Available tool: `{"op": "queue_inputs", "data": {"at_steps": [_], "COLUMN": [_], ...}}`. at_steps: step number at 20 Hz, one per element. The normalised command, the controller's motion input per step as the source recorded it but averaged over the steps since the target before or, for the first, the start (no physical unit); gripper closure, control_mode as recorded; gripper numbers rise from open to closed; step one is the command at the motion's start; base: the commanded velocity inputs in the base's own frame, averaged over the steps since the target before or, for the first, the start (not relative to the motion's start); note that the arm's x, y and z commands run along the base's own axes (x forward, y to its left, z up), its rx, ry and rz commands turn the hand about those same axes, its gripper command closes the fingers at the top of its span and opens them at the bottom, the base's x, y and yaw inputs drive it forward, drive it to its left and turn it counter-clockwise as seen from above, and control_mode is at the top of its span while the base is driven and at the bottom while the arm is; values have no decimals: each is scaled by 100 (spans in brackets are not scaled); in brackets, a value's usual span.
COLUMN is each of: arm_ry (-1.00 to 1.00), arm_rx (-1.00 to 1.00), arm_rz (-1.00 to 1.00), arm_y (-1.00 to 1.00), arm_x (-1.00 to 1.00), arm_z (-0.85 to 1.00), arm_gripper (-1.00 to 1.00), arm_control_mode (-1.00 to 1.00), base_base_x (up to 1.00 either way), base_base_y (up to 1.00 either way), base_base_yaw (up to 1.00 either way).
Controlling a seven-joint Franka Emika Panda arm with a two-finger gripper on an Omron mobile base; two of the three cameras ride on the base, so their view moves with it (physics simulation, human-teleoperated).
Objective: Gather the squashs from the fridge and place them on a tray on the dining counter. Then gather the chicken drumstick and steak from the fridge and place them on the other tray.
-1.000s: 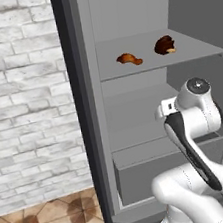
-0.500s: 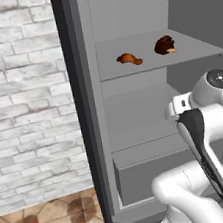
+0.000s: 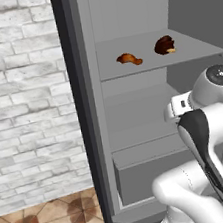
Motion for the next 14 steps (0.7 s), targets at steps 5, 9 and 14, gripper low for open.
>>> {"op": "queue_inputs", "data": {"at_steps": [5,9,14], "arm_ry": [0,0,0], "arm_rx": [0,0,0], "arm_rz": [0,0,0], "arm_y": [0,0,0], "arm_x": [-1,0,0], "arm_z": [0,0,0], "arm_gripper": [100,100,100], "arm_control_mode": [100,100,100], "base_base_x": [-30,-79,-53], "base_base_y": [6,55,91], "base_base_yaw": [3,20,34]}}
